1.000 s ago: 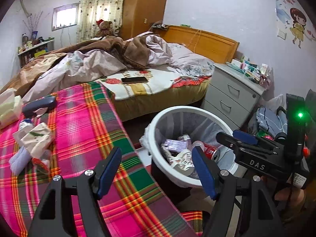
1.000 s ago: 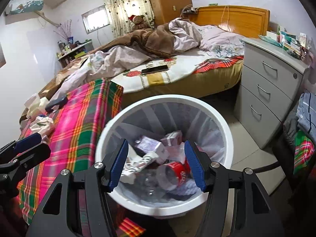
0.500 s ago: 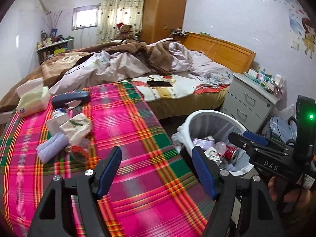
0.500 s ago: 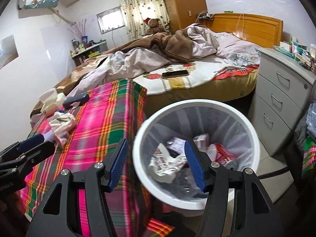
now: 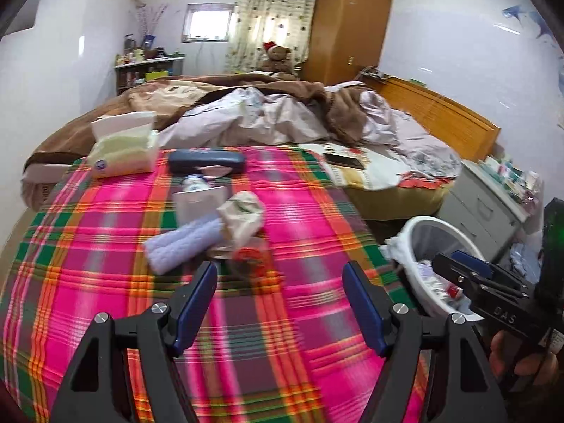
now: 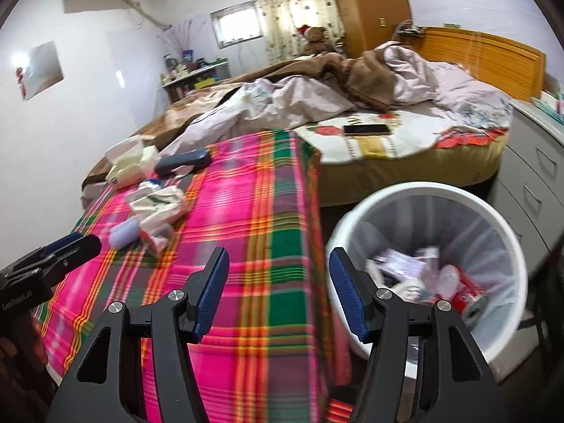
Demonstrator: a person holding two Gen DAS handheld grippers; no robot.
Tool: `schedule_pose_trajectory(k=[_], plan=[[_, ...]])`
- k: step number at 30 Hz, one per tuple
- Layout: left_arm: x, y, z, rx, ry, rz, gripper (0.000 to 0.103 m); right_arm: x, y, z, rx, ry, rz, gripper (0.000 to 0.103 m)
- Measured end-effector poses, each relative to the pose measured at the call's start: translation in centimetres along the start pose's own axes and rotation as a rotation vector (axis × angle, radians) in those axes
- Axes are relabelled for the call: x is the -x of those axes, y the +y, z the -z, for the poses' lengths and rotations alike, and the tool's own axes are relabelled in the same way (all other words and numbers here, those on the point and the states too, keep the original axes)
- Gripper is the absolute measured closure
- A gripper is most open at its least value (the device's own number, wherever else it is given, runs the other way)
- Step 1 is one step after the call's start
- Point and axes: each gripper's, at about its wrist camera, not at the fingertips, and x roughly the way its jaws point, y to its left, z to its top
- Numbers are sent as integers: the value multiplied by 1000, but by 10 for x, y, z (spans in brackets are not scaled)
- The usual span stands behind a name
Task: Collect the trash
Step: 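Move both tools back over the plaid cloth, then grasp the white foam net with the left tool while the right tool grasps a clear plastic cup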
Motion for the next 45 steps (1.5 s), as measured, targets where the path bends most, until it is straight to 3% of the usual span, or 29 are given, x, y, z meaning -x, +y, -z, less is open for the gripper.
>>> schedule_pose_trajectory(k=[10,18,23,29,33,39,41,42,45], plan=[[-7,58,-3,39,22,-79,28,-37,44,-4,55,80,-85,42],[-26,94,-7,46,72,-91,28,-68,80,-2,112,151,-138,42],[-40,108,-13,52,108,-39,28,-81,94,-6,122,184,-176,42],[-52,116,-22,40,114,-31,28,-100,112,-9,144,213,-199,42],[-64,121,-25,40,143,-9,28,-110,119,-7,203,225,-168,42],[-80,120,-29,7,171,22,28,-116,112,-10,183,241,-164,42],[-86,117,-31,5,179,44,28,-116,112,-11,192,236,-161,45],[-87,115,-32,-4,179,51,28,-115,111,-10,189,235,-163,53],[-93,106,-32,-51,185,67,28,-116,108,-11,181,234,-167,54]])
